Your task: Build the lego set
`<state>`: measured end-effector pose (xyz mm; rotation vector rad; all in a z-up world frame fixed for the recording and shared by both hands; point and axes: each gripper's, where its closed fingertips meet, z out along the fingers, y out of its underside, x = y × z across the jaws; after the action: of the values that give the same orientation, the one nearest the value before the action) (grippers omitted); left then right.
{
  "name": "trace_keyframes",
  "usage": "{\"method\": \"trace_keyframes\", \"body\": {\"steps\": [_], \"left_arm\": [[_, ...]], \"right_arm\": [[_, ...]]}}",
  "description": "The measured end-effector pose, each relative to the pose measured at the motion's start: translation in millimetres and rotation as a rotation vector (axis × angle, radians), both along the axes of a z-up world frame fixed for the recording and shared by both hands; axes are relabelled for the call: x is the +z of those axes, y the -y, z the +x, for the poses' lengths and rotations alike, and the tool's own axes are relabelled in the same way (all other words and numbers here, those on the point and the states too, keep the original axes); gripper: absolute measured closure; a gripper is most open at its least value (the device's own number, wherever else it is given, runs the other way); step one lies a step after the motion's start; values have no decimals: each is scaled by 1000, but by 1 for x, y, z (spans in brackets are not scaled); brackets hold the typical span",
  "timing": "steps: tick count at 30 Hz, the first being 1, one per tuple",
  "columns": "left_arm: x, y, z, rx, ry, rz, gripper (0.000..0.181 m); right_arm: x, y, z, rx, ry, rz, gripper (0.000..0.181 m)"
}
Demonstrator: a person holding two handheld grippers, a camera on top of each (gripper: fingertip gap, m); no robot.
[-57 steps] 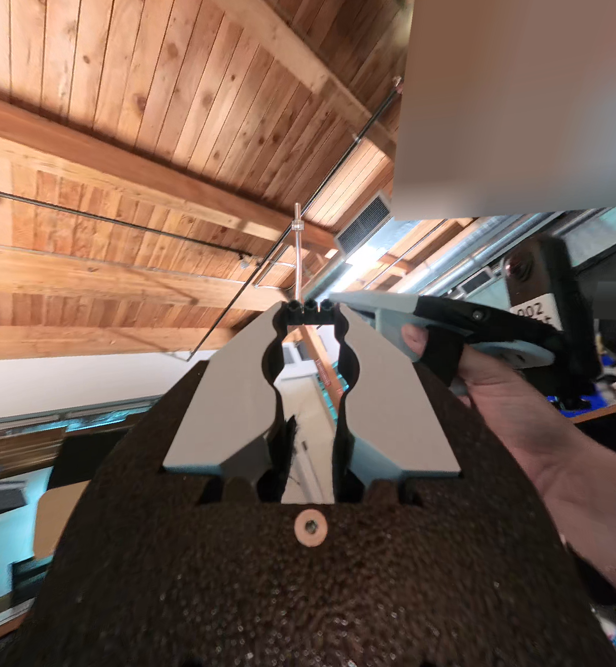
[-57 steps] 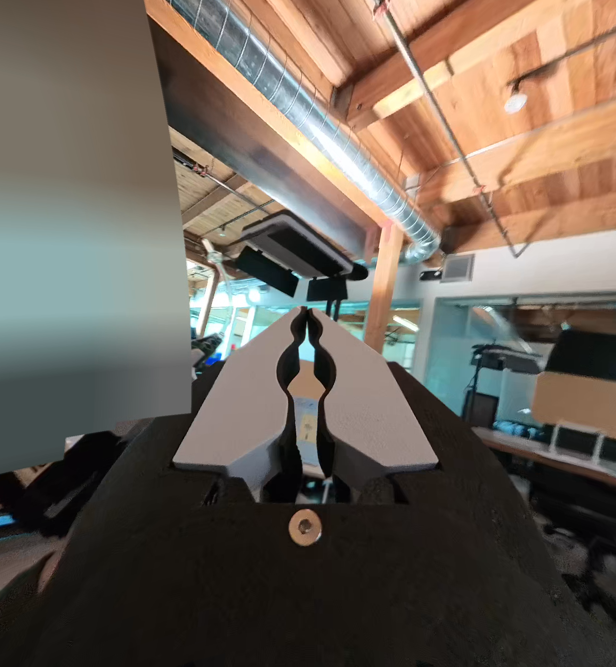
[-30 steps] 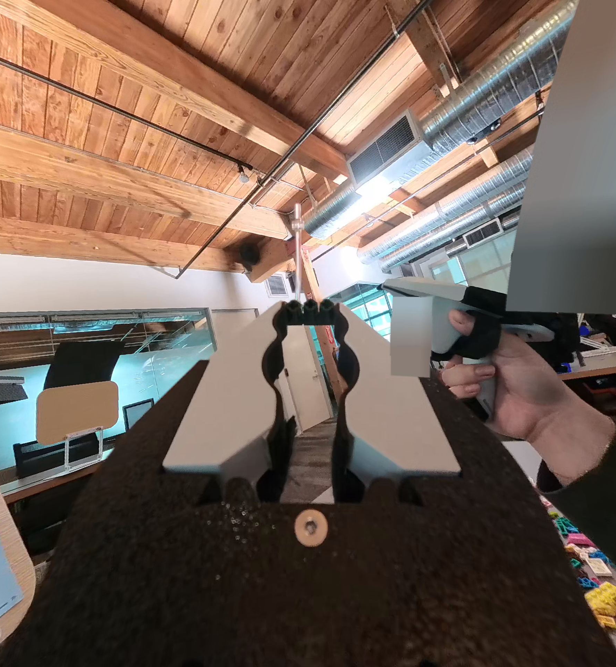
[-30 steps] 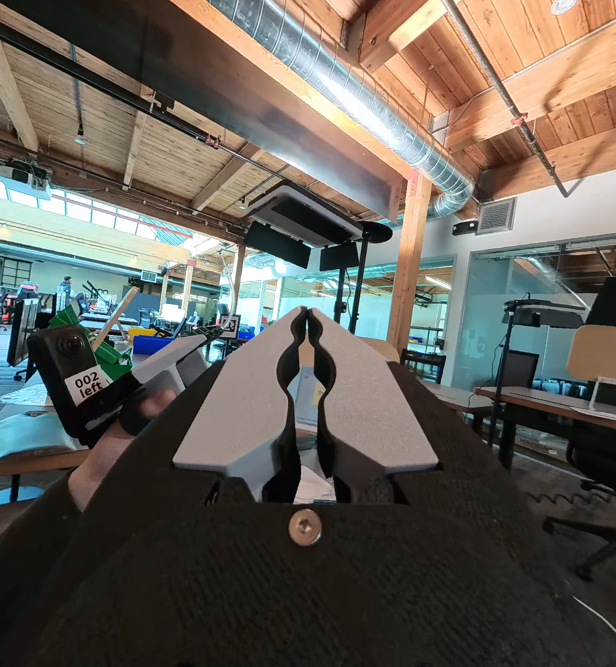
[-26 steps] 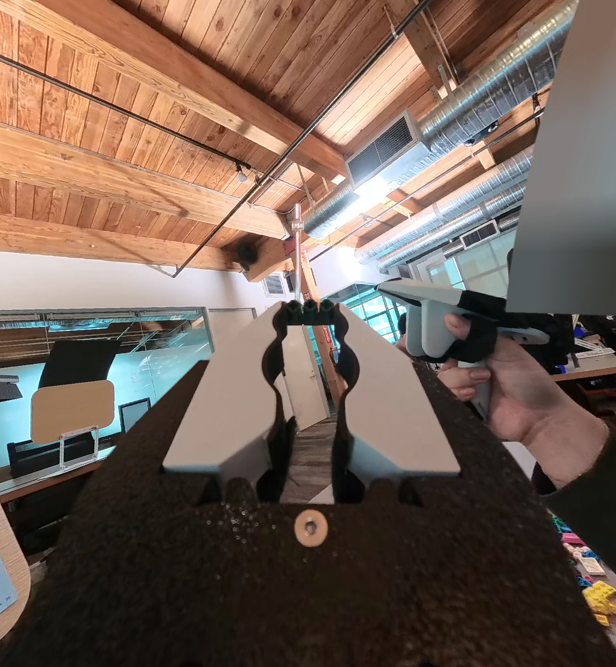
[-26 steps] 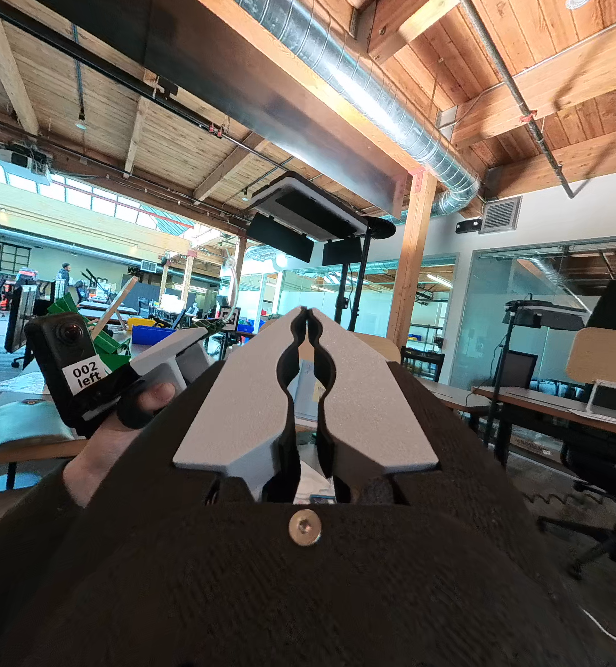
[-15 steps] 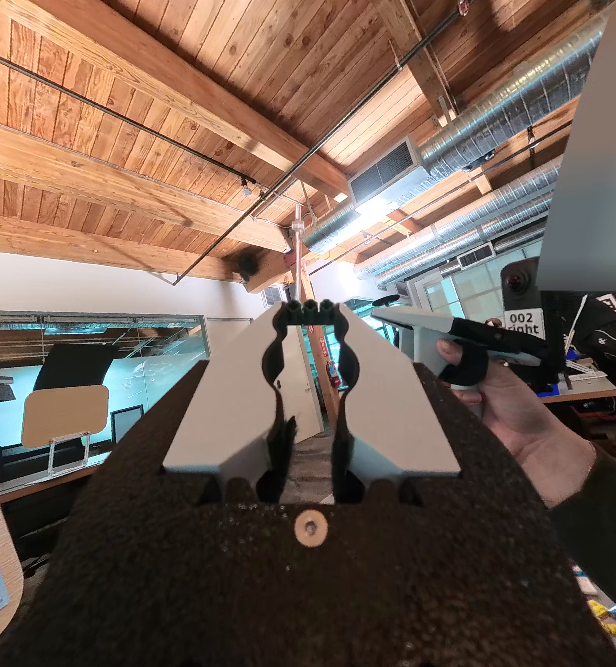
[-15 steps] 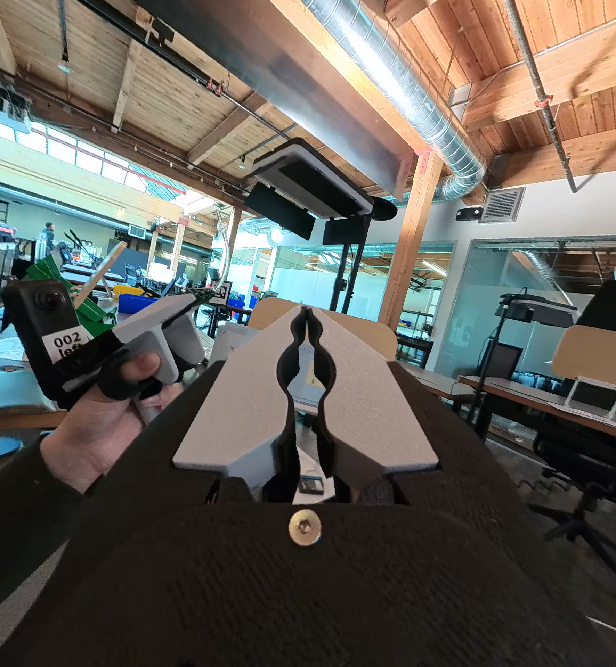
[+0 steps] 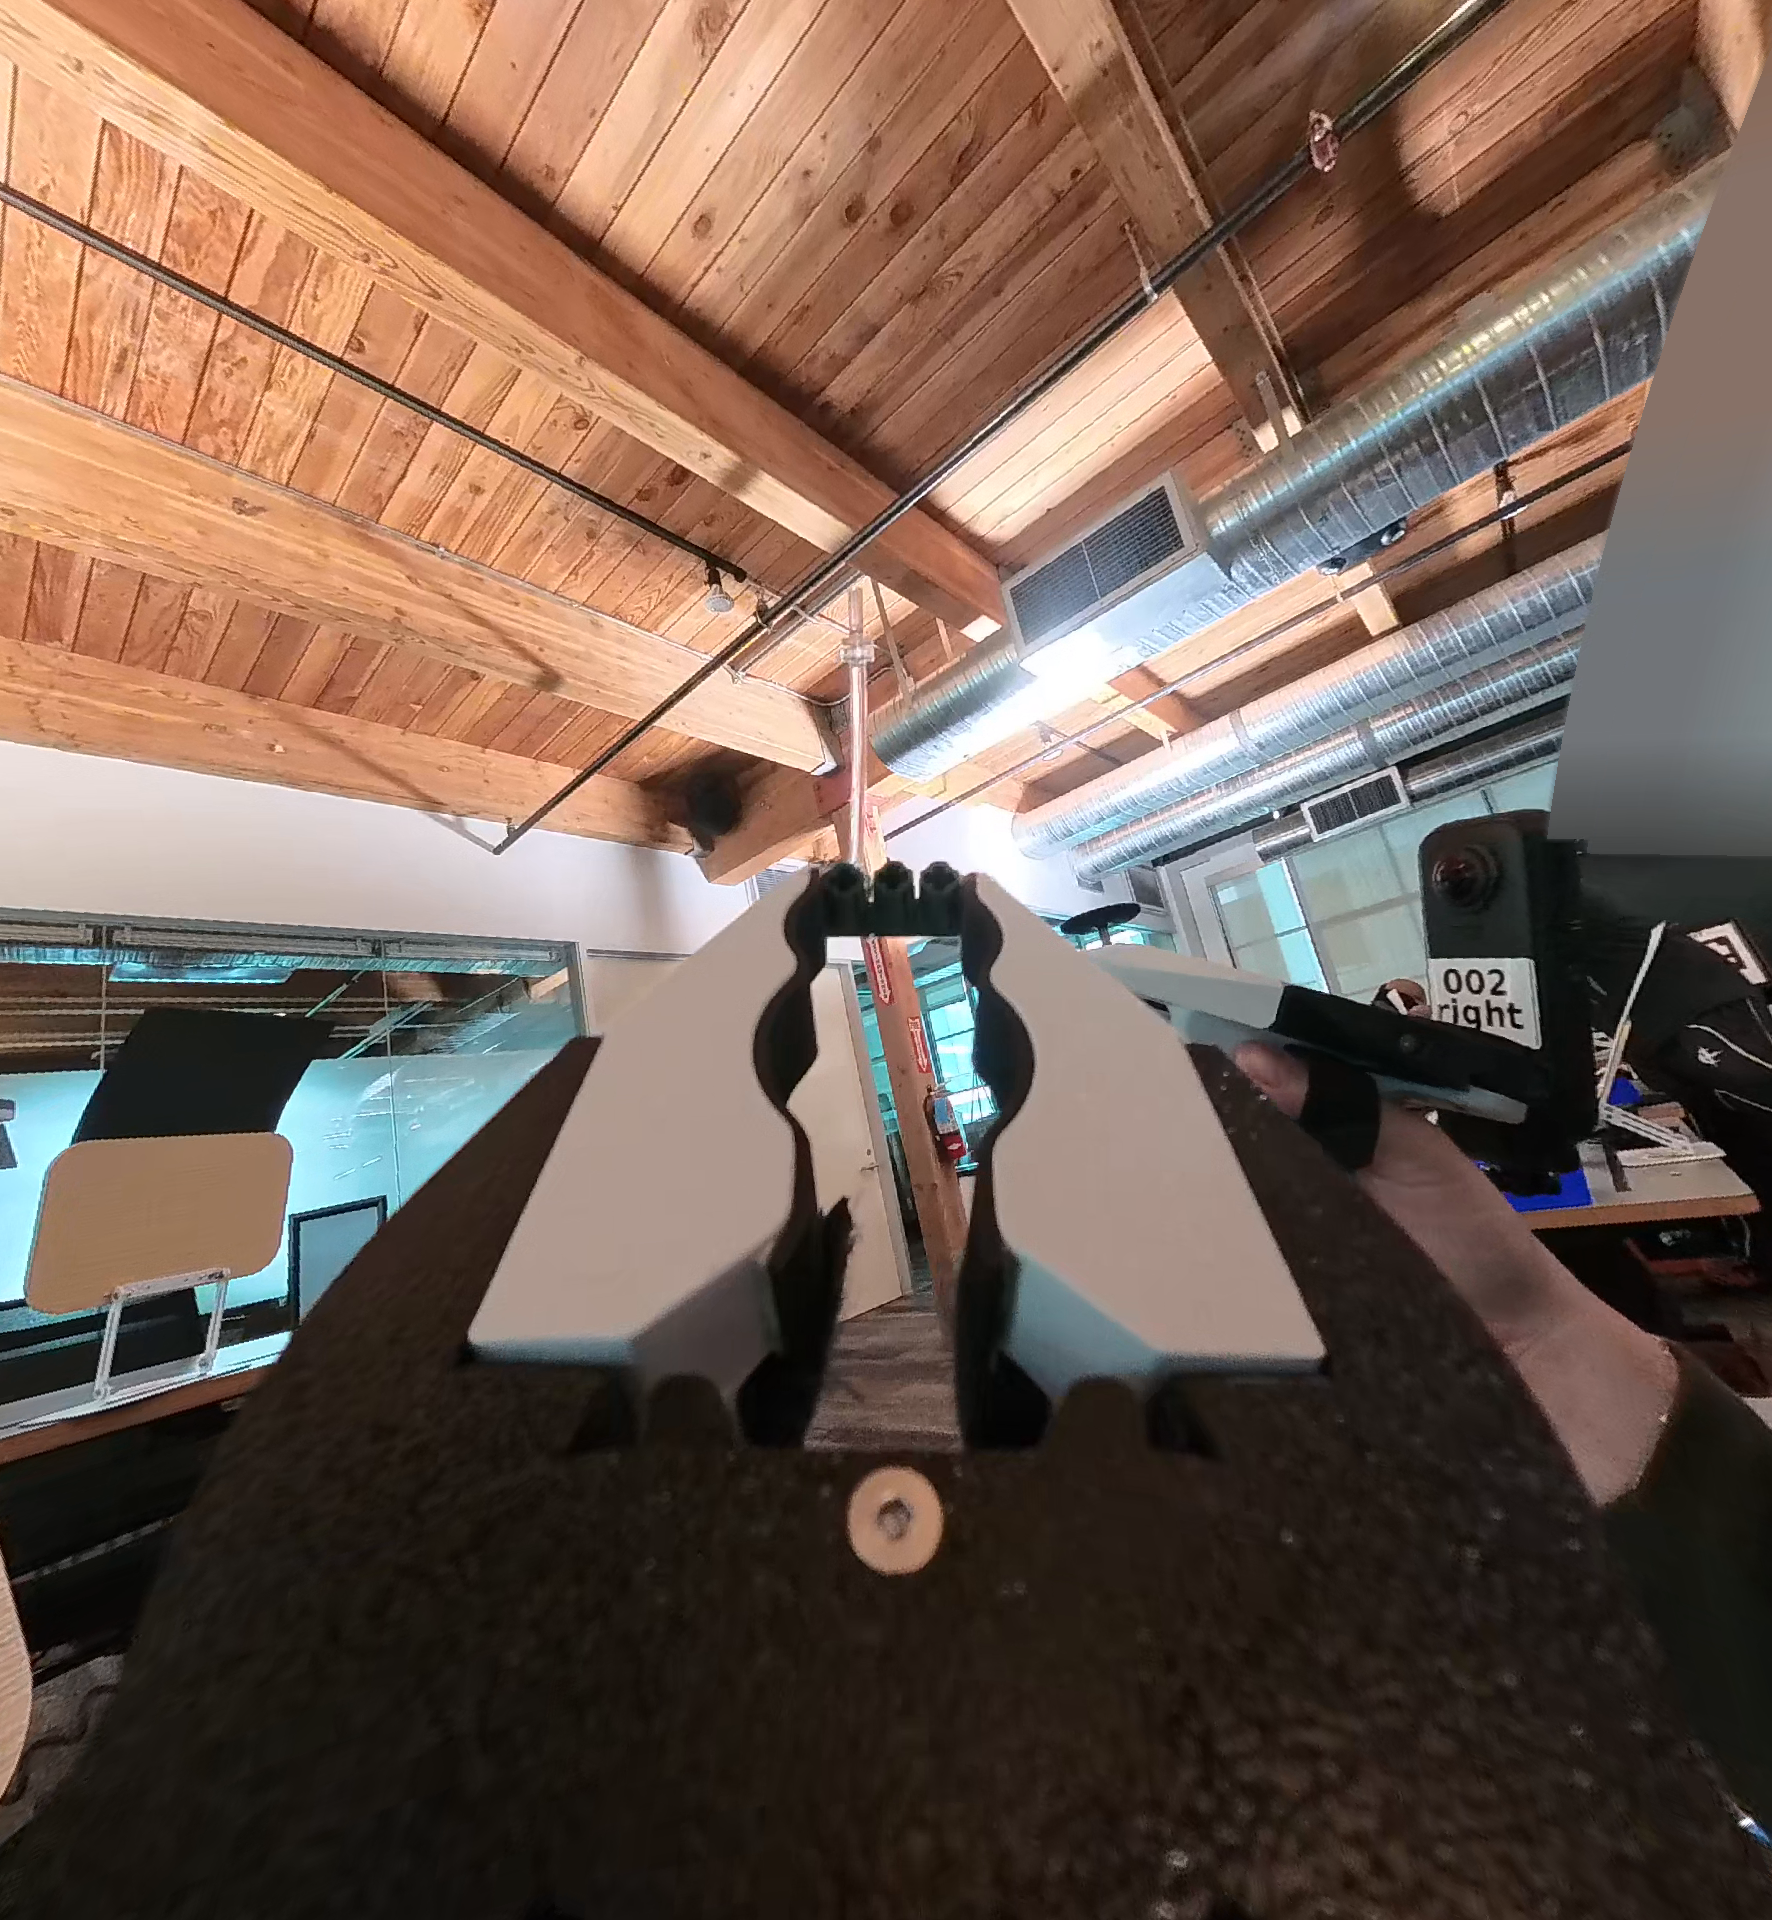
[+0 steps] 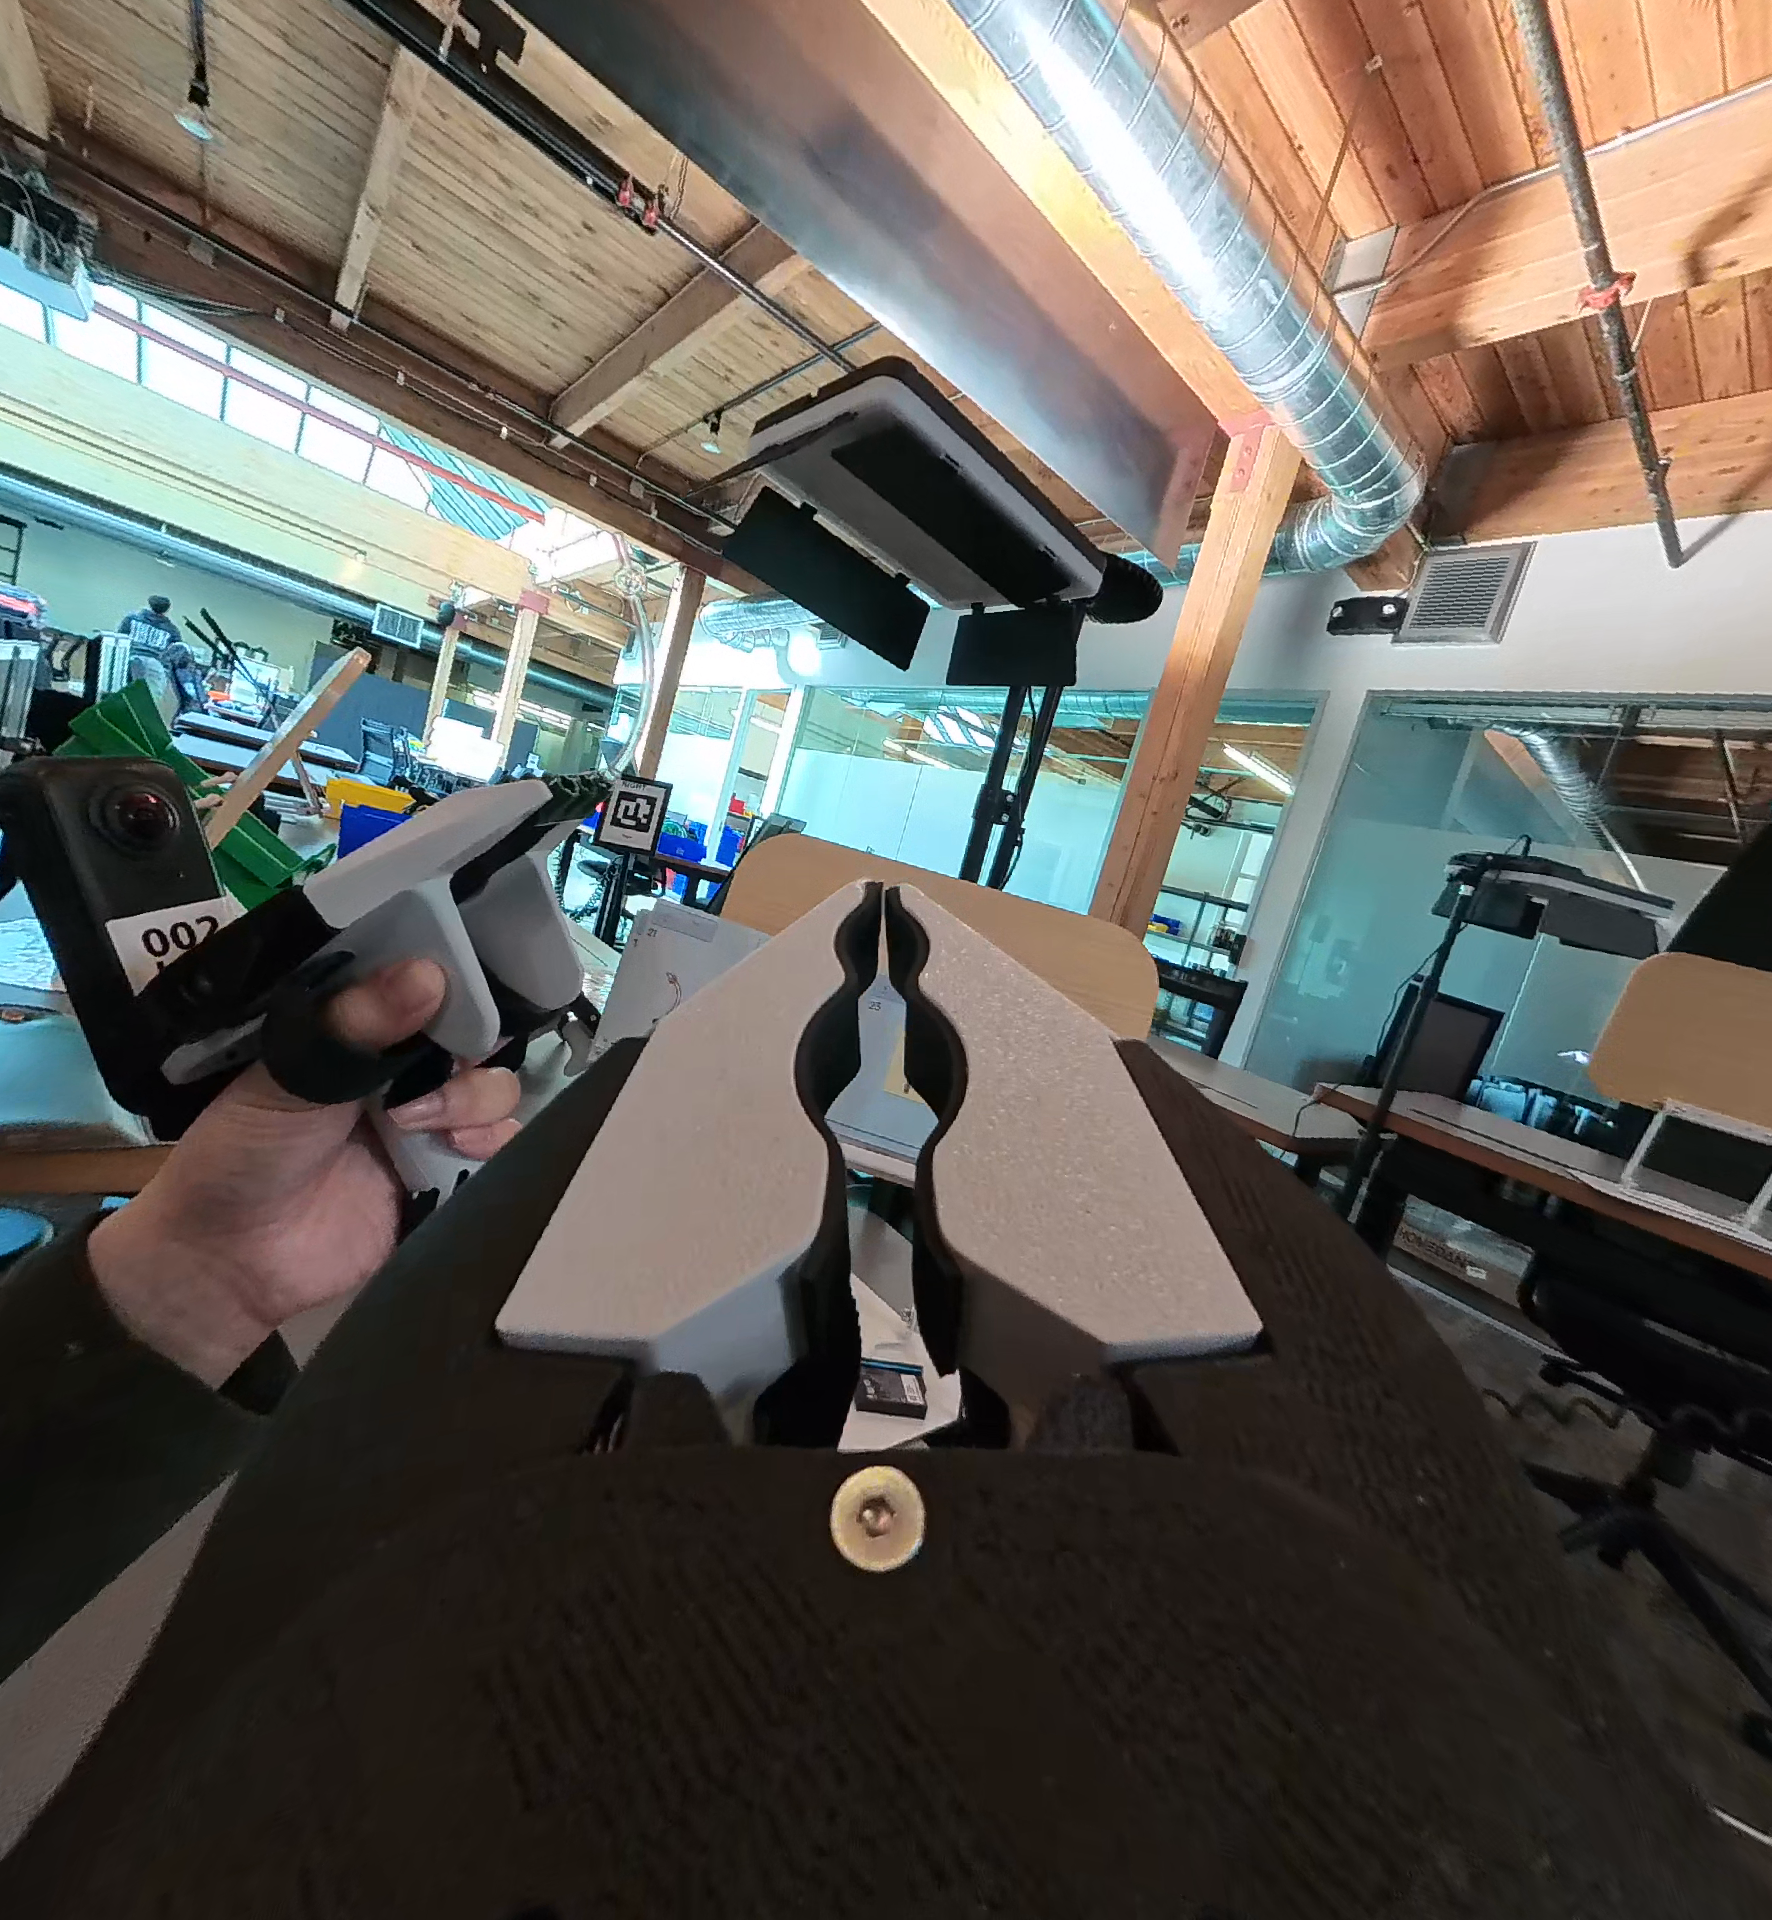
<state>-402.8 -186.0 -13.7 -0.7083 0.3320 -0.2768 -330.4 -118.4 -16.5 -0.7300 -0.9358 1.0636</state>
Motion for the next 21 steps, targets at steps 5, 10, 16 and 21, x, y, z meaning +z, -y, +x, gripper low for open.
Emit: {"method": "trace_keyframes", "body": {"steps": [5, 10, 16, 21], "left_arm": [[0, -1, 3, 2, -7, -4, 158], [1, -2, 9, 8, -26, -8, 159], [0, -6, 22, 16, -65, -20, 159], [0, -7, 25, 44, -83, -23, 159]], "right_arm": [[0, 0, 1, 2, 0, 4, 181], [4, -2, 9, 5, -23, -1, 181], [7, -7, 19, 24, -58, -27, 181], [3, -13, 17, 28, -30, -59, 180]]}}
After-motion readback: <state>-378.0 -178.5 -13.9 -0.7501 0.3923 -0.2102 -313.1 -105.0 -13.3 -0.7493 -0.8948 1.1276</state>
